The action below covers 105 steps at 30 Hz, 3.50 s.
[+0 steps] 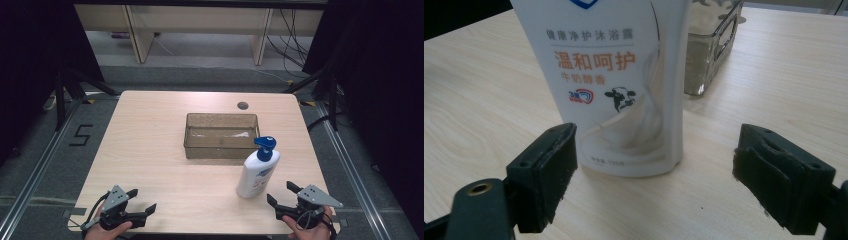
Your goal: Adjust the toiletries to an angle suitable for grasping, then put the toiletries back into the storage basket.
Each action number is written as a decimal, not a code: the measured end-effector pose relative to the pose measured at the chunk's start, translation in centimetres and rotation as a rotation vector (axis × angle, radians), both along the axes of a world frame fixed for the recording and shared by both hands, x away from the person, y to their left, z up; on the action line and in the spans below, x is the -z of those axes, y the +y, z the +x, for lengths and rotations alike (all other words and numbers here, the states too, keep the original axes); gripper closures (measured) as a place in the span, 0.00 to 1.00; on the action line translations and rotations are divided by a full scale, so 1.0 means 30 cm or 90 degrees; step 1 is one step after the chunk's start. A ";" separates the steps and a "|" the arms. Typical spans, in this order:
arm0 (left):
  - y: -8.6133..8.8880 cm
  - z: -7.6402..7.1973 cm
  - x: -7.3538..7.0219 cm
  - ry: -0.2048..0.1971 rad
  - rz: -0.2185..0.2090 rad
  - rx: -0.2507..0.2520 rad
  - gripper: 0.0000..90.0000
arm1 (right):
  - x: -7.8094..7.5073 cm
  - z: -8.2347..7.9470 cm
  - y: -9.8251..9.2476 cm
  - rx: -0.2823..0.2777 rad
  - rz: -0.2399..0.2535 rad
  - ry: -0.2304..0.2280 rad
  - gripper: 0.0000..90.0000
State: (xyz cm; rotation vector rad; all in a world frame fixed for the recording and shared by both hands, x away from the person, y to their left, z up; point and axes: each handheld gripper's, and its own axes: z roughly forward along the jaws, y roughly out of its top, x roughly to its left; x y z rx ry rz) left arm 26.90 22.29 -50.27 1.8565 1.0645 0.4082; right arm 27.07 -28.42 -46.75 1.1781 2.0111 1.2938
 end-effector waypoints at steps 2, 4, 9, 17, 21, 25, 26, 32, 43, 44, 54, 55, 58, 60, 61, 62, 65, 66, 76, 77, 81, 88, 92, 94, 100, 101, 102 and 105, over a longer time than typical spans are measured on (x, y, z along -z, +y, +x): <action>-0.001 -0.001 0.000 0.002 0.002 -0.003 0.17 | -0.005 -0.001 -0.003 0.000 0.006 -0.004 0.19; -0.001 0.000 0.000 0.002 0.001 -0.004 0.17 | -0.014 -0.002 -0.007 -0.005 0.021 -0.011 0.19; 0.001 0.001 0.000 0.001 -0.006 -0.008 0.17 | -0.058 -0.009 -0.003 -0.011 0.051 -0.042 0.18; 0.001 -0.003 -0.003 0.002 0.001 -0.012 0.17 | -0.120 -0.027 0.015 -0.023 0.065 -0.079 0.19; 0.006 -0.002 -0.002 0.000 -0.005 -0.018 0.17 | -0.164 -0.033 0.022 -0.024 0.058 -0.088 0.22; 0.006 0.003 -0.001 -0.002 -0.006 -0.017 0.17 | -0.200 -0.023 0.031 -0.035 0.048 -0.121 0.25; 0.006 0.002 -0.001 -0.002 -0.007 -0.017 0.17 | -0.200 -0.023 0.031 -0.035 0.048 -0.121 0.27; 0.011 0.001 -0.002 -0.004 -0.007 -0.019 0.17 | -0.244 -0.004 0.039 -0.037 0.042 -0.128 0.29; 0.009 -0.002 -0.005 -0.004 -0.009 -0.027 0.17 | -0.302 0.029 0.072 -0.040 0.053 -0.132 0.29; 0.009 -0.002 -0.005 -0.004 -0.009 -0.027 0.17 | -0.302 0.029 0.072 -0.040 0.053 -0.132 0.29; 0.010 0.000 -0.005 -0.003 -0.007 -0.026 0.17 | -0.357 0.064 0.100 -0.048 0.047 -0.147 0.31; 0.010 0.000 -0.005 -0.002 -0.006 -0.025 0.17 | -0.361 0.072 0.099 -0.048 0.039 -0.149 0.32; 0.009 0.000 -0.005 -0.004 -0.008 -0.024 0.17 | -0.361 0.081 0.103 -0.049 0.040 -0.152 0.33; 0.009 0.001 -0.004 -0.004 -0.008 -0.018 0.17 | -0.361 0.090 0.110 -0.056 0.050 -0.151 0.34; 0.009 0.001 -0.004 -0.004 -0.008 -0.018 0.17 | -0.361 0.090 0.110 -0.056 0.050 -0.151 0.34; 0.008 0.001 -0.005 -0.004 -0.011 -0.018 0.17 | -0.361 0.093 0.117 -0.060 0.055 -0.143 0.36; 0.007 0.000 -0.005 -0.002 -0.010 -0.017 0.17 | -0.361 0.096 0.121 -0.059 0.056 -0.138 0.37; 0.007 0.000 -0.005 -0.003 -0.010 -0.019 0.17 | -0.361 0.102 0.121 -0.064 0.050 -0.149 0.37; 0.010 0.005 -0.006 0.002 -0.006 -0.022 0.17 | -0.364 0.136 0.148 -0.079 0.059 -0.145 0.46; 0.010 0.005 -0.007 0.001 -0.001 -0.024 0.17 | -0.361 0.139 0.147 -0.079 0.059 -0.146 0.47; 0.008 0.006 -0.008 -0.001 -0.009 -0.017 0.17 | -0.357 0.159 0.144 -0.081 0.062 -0.163 0.49; 0.005 0.010 -0.004 0.007 -0.009 -0.015 0.17 | -0.355 0.166 0.155 -0.087 0.069 -0.161 0.60; 0.005 0.010 -0.005 0.010 -0.002 -0.022 0.16 | -0.359 0.164 0.154 -0.090 0.080 -0.168 0.67; 0.004 0.012 -0.002 0.007 -0.006 -0.019 0.17 | -0.363 0.164 0.151 -0.093 0.075 -0.182 0.69; 0.008 0.012 -0.003 0.006 -0.007 -0.019 0.17 | -0.360 0.157 0.161 -0.082 0.075 -0.183 0.69; 0.010 0.012 -0.002 0.007 -0.006 -0.020 0.17 | -0.359 0.158 0.160 -0.081 0.071 -0.190 0.69; 0.010 0.012 -0.002 0.007 -0.006 -0.020 0.17 | -0.358 0.157 0.164 -0.079 0.078 -0.183 0.69; 0.006 0.009 -0.004 0.004 -0.007 -0.018 0.17 | -0.359 0.155 0.165 -0.075 0.076 -0.182 0.69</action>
